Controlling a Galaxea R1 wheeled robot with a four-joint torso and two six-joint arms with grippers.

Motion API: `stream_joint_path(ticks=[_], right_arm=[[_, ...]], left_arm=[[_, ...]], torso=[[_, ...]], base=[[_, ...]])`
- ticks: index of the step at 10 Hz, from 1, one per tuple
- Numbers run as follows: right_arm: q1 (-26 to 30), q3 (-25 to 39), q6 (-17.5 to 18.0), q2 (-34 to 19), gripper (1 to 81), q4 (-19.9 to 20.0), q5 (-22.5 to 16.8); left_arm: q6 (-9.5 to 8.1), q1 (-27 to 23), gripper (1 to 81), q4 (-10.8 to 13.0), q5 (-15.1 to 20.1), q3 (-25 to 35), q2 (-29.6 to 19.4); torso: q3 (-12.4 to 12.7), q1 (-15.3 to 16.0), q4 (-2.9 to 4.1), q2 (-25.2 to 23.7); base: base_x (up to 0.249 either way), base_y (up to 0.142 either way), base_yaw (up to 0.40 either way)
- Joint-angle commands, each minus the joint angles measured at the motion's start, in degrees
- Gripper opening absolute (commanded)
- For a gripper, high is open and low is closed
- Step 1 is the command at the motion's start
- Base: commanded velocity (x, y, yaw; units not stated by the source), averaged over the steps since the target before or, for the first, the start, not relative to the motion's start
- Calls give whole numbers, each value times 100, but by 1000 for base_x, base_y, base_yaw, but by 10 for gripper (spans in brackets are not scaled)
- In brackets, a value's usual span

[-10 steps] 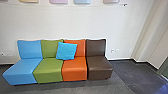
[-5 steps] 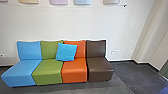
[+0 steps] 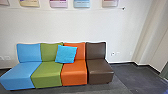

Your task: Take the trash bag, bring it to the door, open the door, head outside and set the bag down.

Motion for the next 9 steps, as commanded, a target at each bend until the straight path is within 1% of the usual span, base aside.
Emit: stream_joint_path(ticks=[1, 4, 7, 9], right_arm=[[344, 387, 5, -450, 811, 106, -305], [414, 843, -4, -835, 811, 97, -226], [441, 1046, -4, -1056, 811, 97, -226], [432, 1143, -4, -1153, 811, 97, -217]], left_arm=[[0, -726, 811, -137, 451, 20, -129], [-9, -867, 811, -145, 460, 82, -103], [-36, -1096, 811, -172, 460, 38, 20], [-36, -1350, 811, -304, 847, -121, 126]], torso=[[-517, 356, 0, -551], [-1094, 745, 0, -1165], [-1688, 1145, 0, -1795], [-2080, 1409, 0, -2210]], base=[[0, 0, 0], [0, 0, 0], [0, 0, 0], [0, 0, 0]])
